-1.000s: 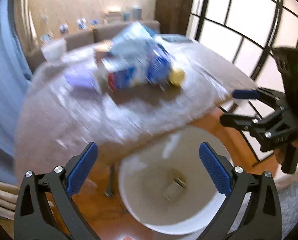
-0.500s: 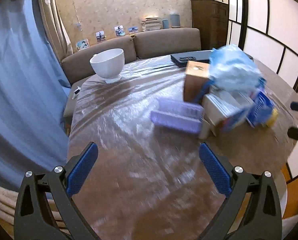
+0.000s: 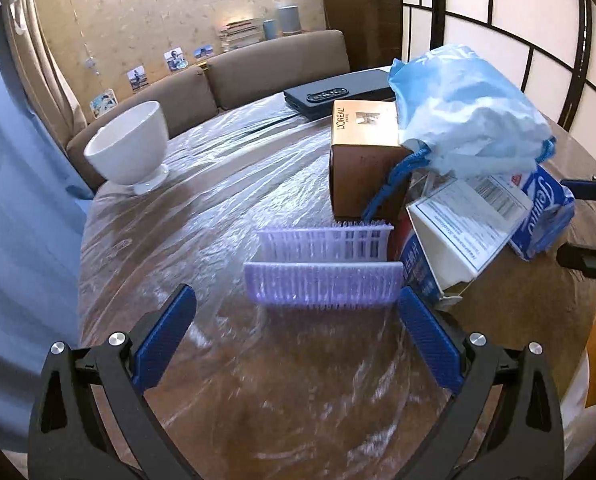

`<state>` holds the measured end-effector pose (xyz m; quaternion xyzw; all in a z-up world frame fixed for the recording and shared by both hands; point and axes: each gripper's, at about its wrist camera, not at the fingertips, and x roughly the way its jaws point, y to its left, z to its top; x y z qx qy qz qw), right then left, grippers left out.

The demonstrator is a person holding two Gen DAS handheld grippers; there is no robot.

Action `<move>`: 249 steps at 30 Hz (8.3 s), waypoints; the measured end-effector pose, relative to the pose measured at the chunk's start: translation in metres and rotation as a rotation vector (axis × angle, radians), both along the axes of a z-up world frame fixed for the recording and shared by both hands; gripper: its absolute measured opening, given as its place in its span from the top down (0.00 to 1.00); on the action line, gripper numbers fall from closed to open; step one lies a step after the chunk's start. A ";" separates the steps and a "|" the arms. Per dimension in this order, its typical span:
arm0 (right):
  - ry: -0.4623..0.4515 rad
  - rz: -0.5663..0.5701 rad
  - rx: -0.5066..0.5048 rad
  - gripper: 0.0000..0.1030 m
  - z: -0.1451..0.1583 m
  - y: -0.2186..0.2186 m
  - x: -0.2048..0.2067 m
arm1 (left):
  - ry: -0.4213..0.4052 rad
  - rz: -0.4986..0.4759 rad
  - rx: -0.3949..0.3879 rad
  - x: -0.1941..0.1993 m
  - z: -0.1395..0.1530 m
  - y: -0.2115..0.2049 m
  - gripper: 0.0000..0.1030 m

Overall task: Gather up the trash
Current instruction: 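Grasp the lavender basket with the left tool while the right tool grasps the yellow cup, then carry the lavender basket and yellow cup with both tools over the white bin, then lower both tools into the bin and open them to drop the basket and cup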

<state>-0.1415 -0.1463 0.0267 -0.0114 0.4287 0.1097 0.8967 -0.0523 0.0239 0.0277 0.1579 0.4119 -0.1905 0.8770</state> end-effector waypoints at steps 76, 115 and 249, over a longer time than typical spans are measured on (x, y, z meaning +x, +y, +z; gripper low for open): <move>0.024 0.020 0.081 0.65 0.004 -0.032 -0.039 | 0.097 0.154 -0.224 -0.058 0.015 0.001 0.30; 0.055 0.175 0.097 0.65 0.017 -0.019 -0.101 | 0.134 0.126 -0.257 -0.151 0.021 -0.038 0.30; 0.469 0.197 -0.043 0.65 -0.141 -0.014 -0.090 | 0.419 0.037 0.055 -0.170 -0.139 -0.096 0.30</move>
